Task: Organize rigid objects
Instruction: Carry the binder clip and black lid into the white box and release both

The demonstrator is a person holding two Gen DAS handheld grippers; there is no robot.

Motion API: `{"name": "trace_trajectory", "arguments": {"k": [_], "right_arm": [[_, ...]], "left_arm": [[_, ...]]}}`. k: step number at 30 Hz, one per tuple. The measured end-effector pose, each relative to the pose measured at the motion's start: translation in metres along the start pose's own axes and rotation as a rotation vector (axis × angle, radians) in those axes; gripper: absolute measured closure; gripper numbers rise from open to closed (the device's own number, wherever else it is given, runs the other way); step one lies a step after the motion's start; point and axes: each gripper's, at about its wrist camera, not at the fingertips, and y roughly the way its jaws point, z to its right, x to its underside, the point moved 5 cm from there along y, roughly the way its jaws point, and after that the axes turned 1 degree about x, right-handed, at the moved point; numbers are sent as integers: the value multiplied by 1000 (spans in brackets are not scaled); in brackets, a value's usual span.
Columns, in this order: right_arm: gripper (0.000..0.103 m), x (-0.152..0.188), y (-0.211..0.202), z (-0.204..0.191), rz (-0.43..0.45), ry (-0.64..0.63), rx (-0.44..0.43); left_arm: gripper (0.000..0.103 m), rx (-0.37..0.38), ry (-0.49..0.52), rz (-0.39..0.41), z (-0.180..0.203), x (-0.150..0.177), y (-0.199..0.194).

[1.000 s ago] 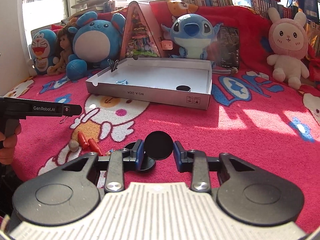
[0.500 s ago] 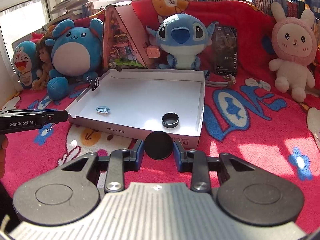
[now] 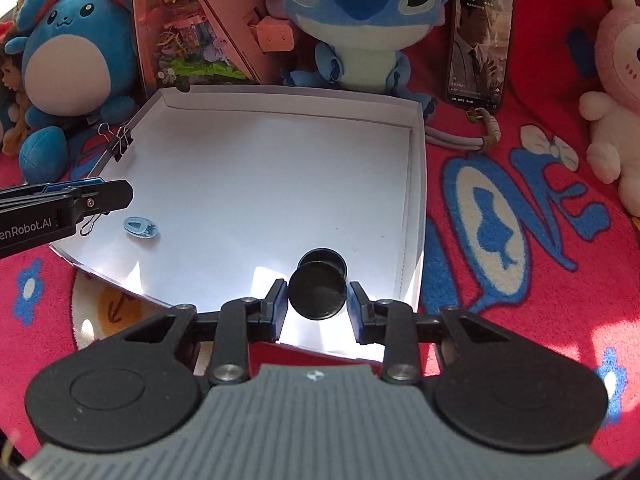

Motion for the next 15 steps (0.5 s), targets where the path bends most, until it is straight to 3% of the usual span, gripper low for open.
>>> {"name": "trace_trajectory", "arguments": {"k": [15], "right_arm": [[65,-14,20,-5,-50,-8,45]], "left_arm": [[74,-66,33,-48,-7,-4,32]]}}
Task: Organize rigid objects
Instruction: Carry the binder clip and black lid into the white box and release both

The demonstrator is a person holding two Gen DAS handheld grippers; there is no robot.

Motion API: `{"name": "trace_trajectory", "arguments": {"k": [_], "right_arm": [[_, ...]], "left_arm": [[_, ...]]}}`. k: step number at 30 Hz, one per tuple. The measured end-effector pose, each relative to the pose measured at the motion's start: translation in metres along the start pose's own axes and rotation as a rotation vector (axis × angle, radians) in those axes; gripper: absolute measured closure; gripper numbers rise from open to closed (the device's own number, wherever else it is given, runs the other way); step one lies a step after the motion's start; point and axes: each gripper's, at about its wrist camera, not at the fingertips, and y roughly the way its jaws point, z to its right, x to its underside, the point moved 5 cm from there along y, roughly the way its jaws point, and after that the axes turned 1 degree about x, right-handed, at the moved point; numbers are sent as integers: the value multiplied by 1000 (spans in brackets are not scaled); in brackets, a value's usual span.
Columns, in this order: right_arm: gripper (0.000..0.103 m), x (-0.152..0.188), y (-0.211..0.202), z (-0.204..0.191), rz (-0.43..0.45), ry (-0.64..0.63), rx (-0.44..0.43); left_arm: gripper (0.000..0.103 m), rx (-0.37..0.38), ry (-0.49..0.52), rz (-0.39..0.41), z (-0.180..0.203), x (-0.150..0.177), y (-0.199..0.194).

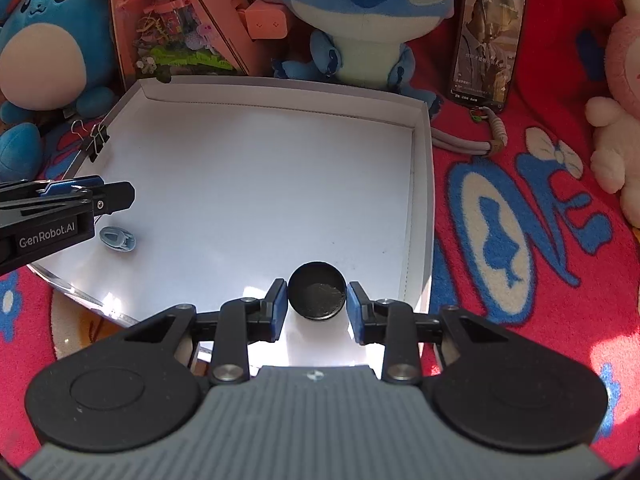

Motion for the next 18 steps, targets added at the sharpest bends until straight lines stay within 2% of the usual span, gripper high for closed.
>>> {"name": "trace_trajectory", "arguments": {"k": [18], "right_arm": [[60,1,11,-3,-29,1,20]], "left_arm": [[74,-13,10,-17,-1,5,10]]}}
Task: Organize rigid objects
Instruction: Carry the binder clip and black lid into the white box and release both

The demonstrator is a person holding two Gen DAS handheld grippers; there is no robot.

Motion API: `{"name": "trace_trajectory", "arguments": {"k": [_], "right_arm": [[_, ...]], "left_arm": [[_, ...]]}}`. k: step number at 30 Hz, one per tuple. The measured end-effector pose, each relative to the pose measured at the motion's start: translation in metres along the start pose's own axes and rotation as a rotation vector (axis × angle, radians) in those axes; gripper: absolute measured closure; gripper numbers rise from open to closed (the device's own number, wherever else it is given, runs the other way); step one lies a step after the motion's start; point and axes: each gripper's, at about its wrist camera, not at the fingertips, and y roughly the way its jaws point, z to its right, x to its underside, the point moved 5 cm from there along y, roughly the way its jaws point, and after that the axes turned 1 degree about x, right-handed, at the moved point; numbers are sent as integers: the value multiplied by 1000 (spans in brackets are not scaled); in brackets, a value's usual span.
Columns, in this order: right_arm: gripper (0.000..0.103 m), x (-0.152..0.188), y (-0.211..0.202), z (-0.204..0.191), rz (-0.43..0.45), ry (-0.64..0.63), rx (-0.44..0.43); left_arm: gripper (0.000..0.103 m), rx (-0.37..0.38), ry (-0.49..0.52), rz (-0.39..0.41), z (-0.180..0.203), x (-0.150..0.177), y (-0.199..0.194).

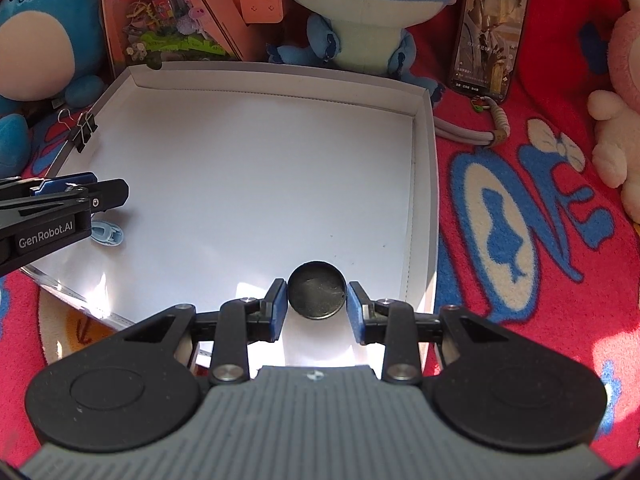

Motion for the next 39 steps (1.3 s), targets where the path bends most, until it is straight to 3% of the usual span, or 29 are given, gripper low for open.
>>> {"name": "trace_trajectory", "arguments": {"k": [6,9,12,20,26,39], "right_arm": [[59,2,3,0,0,4,-7],[52,2,3,2,3,9,-9],[51,2,3,2,11,7,-11],[40,4,1,0,29,10,-15],[30,6,-10,0,74,3,-21],[18,41,-62,12,278,-11,-77]], "left_arm": [[73,-1,6,-9,1,4,6],[73,-5,9,-9,1,4,8],[73,-10,17,-2,2,4,7],[52,-22,42,29,6,6,-6],[24,-9,85,89,10,13,-35],[19,65,171,176,19,59,-101]]}}
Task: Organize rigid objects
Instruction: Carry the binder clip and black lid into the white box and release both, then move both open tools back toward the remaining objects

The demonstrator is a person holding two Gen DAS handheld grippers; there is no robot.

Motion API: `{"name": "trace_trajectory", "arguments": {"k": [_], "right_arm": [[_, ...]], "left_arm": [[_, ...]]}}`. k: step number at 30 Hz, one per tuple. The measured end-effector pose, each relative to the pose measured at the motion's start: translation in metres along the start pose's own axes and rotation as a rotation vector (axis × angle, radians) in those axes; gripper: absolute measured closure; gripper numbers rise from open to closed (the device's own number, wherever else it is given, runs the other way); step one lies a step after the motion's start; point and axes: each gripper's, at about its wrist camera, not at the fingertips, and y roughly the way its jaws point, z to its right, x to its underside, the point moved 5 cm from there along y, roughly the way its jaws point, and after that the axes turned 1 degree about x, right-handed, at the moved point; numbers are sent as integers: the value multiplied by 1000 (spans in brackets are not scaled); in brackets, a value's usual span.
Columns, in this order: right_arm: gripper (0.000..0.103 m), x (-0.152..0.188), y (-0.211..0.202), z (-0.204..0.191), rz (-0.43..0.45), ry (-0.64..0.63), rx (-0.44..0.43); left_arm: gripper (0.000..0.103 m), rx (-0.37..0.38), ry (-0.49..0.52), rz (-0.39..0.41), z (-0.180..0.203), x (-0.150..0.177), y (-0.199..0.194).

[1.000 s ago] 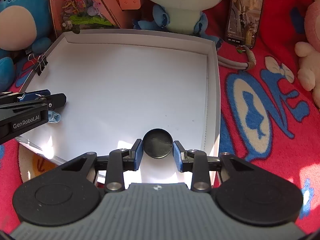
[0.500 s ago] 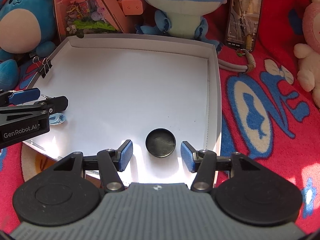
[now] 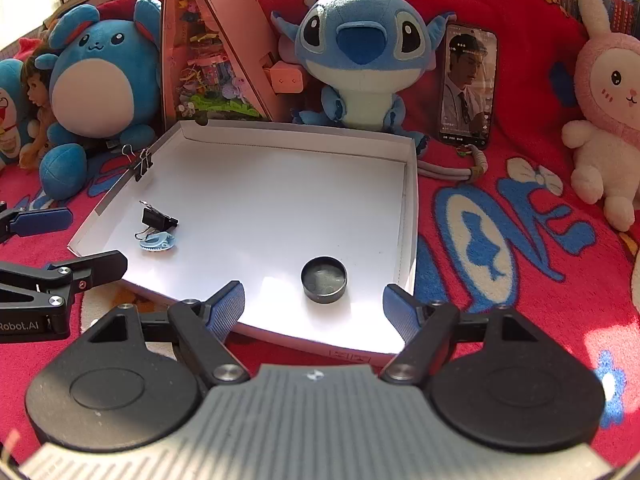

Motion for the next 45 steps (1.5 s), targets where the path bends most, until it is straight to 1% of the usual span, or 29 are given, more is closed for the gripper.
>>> {"name": "trace_trajectory", "arguments": {"k": [4,8,12,15,26,30,33,39,42,45], "right_arm": [[17,17,-20,-2,65,-30,-3],[17,35,-39,-7,114,-56,-24],[17,54,-53,-11,136,-89,-44],[17,70,-63,-15,150,-108,-57],[17,114,-82,-25,202,-149,-87],[17,129,-82,-26,232,-157,-66],[16,142,-78,-27,245,-169,-45],[16,159,-78,-26,266,-169,-50],[16,162,-81,-27,282,-169,-54],[16,164,-82,-30,289,-189,-44]], "left_arm": [[18,39,1,3,7,17,-17],[18,63,2,4,14,36,-31],[18,71,29,-7,21,57,-44],[18,80,21,-9,24,70,-54],[18,115,8,-19,38,109,-76],[18,113,13,-9,42,124,-82],[19,115,11,-17,44,135,-84],[31,121,-22,-41,38,151,-84],[36,115,-21,-33,37,154,-85],[44,104,-7,-20,38,155,-86]]}}
